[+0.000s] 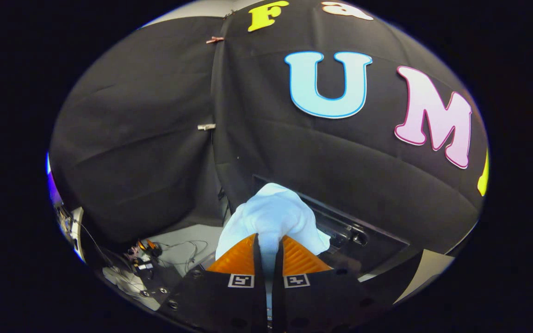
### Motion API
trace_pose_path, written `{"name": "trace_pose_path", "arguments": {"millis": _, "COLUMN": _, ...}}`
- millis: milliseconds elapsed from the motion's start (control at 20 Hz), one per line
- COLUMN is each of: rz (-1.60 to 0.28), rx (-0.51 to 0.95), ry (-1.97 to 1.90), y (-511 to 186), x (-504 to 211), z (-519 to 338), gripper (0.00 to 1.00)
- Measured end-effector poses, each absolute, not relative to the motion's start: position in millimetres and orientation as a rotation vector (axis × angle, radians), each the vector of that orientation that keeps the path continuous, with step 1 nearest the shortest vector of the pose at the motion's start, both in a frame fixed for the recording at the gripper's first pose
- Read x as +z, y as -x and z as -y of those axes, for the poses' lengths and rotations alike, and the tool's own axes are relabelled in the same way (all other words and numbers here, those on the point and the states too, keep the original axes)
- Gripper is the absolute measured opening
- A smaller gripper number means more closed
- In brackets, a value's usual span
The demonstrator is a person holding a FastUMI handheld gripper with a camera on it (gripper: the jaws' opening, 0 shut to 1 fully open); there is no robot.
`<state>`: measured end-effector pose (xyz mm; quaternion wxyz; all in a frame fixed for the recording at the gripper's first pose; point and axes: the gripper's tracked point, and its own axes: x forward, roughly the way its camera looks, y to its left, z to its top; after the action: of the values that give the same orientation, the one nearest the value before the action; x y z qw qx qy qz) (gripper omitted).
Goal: Put the clothes into the washing machine and then close the washing machine lid.
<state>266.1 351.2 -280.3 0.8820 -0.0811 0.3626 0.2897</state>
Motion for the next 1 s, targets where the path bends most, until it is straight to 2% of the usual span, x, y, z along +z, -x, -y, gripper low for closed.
{"name": "trace_pose_path", "arguments": {"millis": 200, "rz": -0.831, "rx": 0.628, "ry": 0.175, "y": -256, "x": -326, "z": -343, "gripper": 0.09}}
{"name": "trace_pose_path", "arguments": {"millis": 400, "rz": -1.004, "rx": 0.633, "ry": 0.123, "y": -248, "x": -373, "z": -334, "gripper": 0.09}}
{"name": "trace_pose_path", "arguments": {"millis": 600, "rz": -1.028, "rx": 0.665, "ry": 0.248, "y": -238, "x": -408, "z": -330, "gripper": 0.09}}
{"name": "trace_pose_path", "arguments": {"millis": 900, "rz": -1.046, "rx": 0.665, "ry": 0.254, "y": -235, "x": -413, "z": -331, "gripper": 0.09}}
{"name": "trace_pose_path", "arguments": {"millis": 1000, "rz": -1.052, "rx": 0.648, "ry": 0.247, "y": -238, "x": -411, "z": -329, "gripper": 0.18}}
